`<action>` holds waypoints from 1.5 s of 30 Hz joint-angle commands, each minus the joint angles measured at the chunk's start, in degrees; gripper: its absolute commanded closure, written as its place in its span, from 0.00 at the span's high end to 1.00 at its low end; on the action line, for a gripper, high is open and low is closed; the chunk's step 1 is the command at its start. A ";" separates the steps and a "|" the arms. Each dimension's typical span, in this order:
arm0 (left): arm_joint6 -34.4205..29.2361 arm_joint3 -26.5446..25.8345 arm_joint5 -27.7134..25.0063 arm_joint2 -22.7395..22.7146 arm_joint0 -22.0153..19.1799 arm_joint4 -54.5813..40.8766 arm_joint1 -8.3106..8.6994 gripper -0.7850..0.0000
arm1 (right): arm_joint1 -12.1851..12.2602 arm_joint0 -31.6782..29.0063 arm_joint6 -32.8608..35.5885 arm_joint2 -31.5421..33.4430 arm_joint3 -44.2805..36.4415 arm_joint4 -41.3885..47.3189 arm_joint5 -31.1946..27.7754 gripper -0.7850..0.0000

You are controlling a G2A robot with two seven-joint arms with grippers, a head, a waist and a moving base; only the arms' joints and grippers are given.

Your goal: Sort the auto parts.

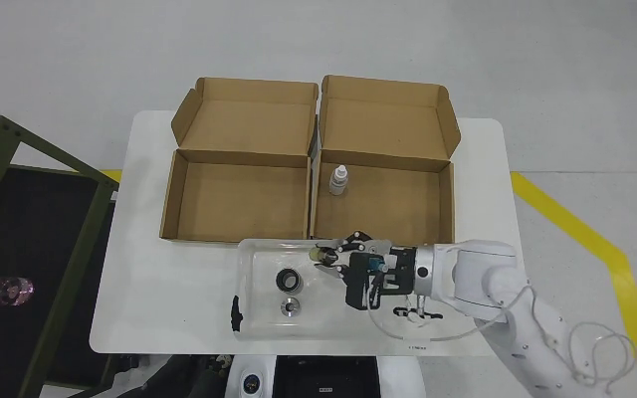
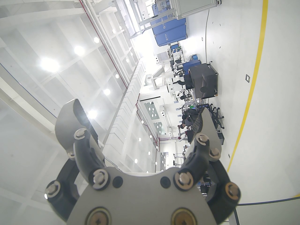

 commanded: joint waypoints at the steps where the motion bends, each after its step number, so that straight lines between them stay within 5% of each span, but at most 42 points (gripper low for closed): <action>1: 0.00 0.00 0.00 0.00 0.00 0.00 0.00 1.00 | 0.08 -0.08 -0.69 0.82 0.33 0.02 0.44 0.00; 17: 0.00 0.00 0.00 0.00 0.00 0.00 0.00 1.00 | 0.33 1.63 -3.49 4.72 4.78 0.41 3.74 0.00; 45: 0.00 0.00 0.00 0.00 0.00 0.00 0.00 1.00 | -1.17 17.42 8.96 -2.67 25.33 2.31 2.98 0.00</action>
